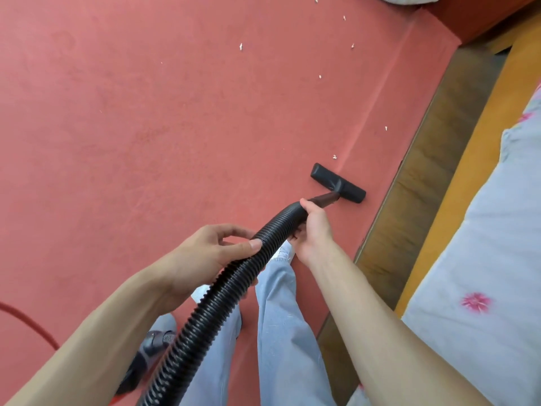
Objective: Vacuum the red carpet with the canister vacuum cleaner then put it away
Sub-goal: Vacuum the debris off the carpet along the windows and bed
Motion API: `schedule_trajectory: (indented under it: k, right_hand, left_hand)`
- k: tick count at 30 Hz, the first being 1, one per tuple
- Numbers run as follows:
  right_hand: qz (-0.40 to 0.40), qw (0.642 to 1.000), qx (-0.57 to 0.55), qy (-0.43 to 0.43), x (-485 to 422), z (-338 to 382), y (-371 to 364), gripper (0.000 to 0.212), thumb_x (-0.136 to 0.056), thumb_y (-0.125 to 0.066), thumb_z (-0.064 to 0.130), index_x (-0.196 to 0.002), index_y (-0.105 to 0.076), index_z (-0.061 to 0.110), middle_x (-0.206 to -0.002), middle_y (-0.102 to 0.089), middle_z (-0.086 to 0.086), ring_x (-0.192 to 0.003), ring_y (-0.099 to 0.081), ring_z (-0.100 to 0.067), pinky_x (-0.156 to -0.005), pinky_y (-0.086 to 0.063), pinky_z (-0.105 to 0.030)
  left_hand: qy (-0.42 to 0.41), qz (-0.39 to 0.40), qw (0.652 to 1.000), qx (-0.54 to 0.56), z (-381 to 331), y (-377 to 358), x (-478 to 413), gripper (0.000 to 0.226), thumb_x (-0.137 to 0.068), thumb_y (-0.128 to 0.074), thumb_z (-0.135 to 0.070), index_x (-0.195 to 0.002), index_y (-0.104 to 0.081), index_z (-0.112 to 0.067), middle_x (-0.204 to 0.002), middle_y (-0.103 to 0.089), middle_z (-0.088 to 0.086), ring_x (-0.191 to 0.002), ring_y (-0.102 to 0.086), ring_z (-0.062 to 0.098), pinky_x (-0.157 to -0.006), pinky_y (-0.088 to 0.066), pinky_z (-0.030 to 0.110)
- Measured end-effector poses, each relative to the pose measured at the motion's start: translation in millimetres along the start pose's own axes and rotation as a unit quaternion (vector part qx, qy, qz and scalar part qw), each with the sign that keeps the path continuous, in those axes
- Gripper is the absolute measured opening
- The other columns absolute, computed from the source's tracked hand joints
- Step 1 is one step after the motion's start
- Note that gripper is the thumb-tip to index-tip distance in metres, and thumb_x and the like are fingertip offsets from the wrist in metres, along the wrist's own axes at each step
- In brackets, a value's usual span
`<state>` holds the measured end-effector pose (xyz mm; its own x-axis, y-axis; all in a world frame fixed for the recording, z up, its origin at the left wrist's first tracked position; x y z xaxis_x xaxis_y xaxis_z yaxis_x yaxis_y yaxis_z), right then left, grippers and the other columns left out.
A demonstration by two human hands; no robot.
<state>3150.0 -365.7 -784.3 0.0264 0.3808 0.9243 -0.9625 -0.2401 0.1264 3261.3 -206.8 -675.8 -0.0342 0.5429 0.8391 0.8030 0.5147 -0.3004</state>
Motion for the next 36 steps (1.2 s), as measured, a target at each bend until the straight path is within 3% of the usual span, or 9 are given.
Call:
schedule_trajectory:
  k: [3,6,11,14,17,22,27,31,36]
  right_hand:
    - [-0.01,0.999,0.051,0.009,-9,0,4,0.013,-0.09,-0.063,0.022,-0.095,-0.058,0.011,-0.09,-0.059,-0.01,-0.08,-0.058,-0.022,-0.071,-0.05,-0.033]
    - [-0.009,0.998,0.06,0.023,-18,5,3,0.01,-0.091,-0.061,0.02,-0.092,-0.058,0.011,-0.088,-0.06,-0.01,-0.079,-0.059,-0.022,-0.074,-0.05,-0.035]
    - [-0.011,0.994,0.095,0.047,-33,31,1,0.011,-0.093,-0.06,0.021,-0.088,-0.055,0.012,-0.081,-0.059,-0.007,-0.071,-0.058,-0.019,-0.062,-0.048,-0.028]
    - [0.002,0.997,0.065,0.047,-29,45,-1,0.016,-0.092,-0.059,0.023,-0.097,-0.056,0.008,-0.08,-0.057,-0.007,-0.072,-0.057,-0.02,-0.068,-0.049,-0.032]
    - [0.024,0.998,0.037,0.035,-7,46,5,0.025,-0.088,-0.059,0.027,-0.105,-0.055,0.009,-0.09,-0.059,-0.011,-0.075,-0.059,-0.022,-0.075,-0.051,-0.034]
    - [0.086,0.996,0.023,-0.01,41,30,23,0.026,-0.087,-0.061,0.026,-0.103,-0.057,0.007,-0.092,-0.057,-0.013,-0.087,-0.057,-0.027,-0.087,-0.049,-0.039]
    - [0.068,0.998,-0.017,0.005,26,31,20,0.015,-0.093,-0.055,0.022,-0.09,-0.056,0.008,-0.077,-0.061,-0.01,-0.069,-0.059,-0.02,-0.072,-0.05,-0.034]
    - [0.032,0.999,-0.015,0.0,-18,49,25,0.017,-0.092,-0.058,0.025,-0.096,-0.058,0.009,-0.078,-0.065,-0.011,-0.059,-0.058,-0.018,-0.062,-0.05,-0.03]
    - [0.038,0.999,-0.017,0.009,-41,79,41,0.023,-0.091,-0.059,0.025,-0.108,-0.059,0.01,-0.083,-0.068,-0.011,-0.064,-0.062,-0.018,-0.063,-0.05,-0.029]
  left_hand:
    - [0.011,-0.025,1.0,0.014,7,-2,-5,0.025,-0.096,-0.066,-0.027,-0.116,-0.065,-0.012,-0.097,-0.076,0.022,-0.067,-0.071,0.029,-0.055,-0.059,0.037]
    - [0.004,-0.057,0.998,0.007,11,-5,-14,0.026,-0.098,-0.064,-0.029,-0.118,-0.065,-0.013,-0.095,-0.075,0.022,-0.071,-0.07,0.031,-0.067,-0.063,0.047]
    - [-0.011,-0.077,0.996,-0.031,-2,-27,-26,0.03,-0.102,-0.056,-0.028,-0.131,-0.058,-0.019,-0.099,-0.074,0.021,-0.058,-0.067,0.016,-0.051,-0.053,0.024]
    - [-0.008,-0.059,0.997,-0.045,-13,-26,-31,0.029,-0.1,-0.06,-0.027,-0.129,-0.06,-0.019,-0.098,-0.074,0.022,-0.063,-0.069,0.022,-0.059,-0.06,0.031]
    - [-0.009,0.018,0.999,-0.033,-24,-22,-22,0.033,-0.094,-0.069,-0.022,-0.126,-0.064,-0.021,-0.101,-0.077,0.017,-0.079,-0.075,0.032,-0.08,-0.063,0.046]
    - [0.016,0.148,0.988,0.028,-19,-22,0,0.048,-0.082,-0.076,-0.036,-0.127,-0.069,-0.023,-0.107,-0.075,0.022,-0.088,-0.07,0.033,-0.086,-0.058,0.052]
    - [0.016,0.104,0.994,0.009,-13,-30,-14,0.055,-0.075,-0.079,-0.045,-0.125,-0.071,-0.024,-0.109,-0.076,0.014,-0.089,-0.073,0.026,-0.076,-0.06,0.035]
    - [0.009,0.013,0.999,-0.032,-10,-40,-36,0.036,-0.084,-0.08,-0.029,-0.119,-0.072,-0.027,-0.099,-0.077,0.011,-0.086,-0.073,0.036,-0.087,-0.06,0.05]
    - [0.002,-0.03,1.0,0.006,-15,-67,-51,0.038,-0.087,-0.076,-0.018,-0.124,-0.068,-0.016,-0.095,-0.073,0.02,-0.067,-0.064,0.022,-0.066,-0.058,0.034]
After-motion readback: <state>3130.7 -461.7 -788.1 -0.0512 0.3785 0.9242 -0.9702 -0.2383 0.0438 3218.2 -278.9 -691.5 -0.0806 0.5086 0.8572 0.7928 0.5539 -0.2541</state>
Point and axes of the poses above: each hand's wrist, its own x-axis away from the middle knuckle, its own y-axis out of the back of the hand, z = x × y, the point moved 7 cm from there along -x, towards the middle knuckle
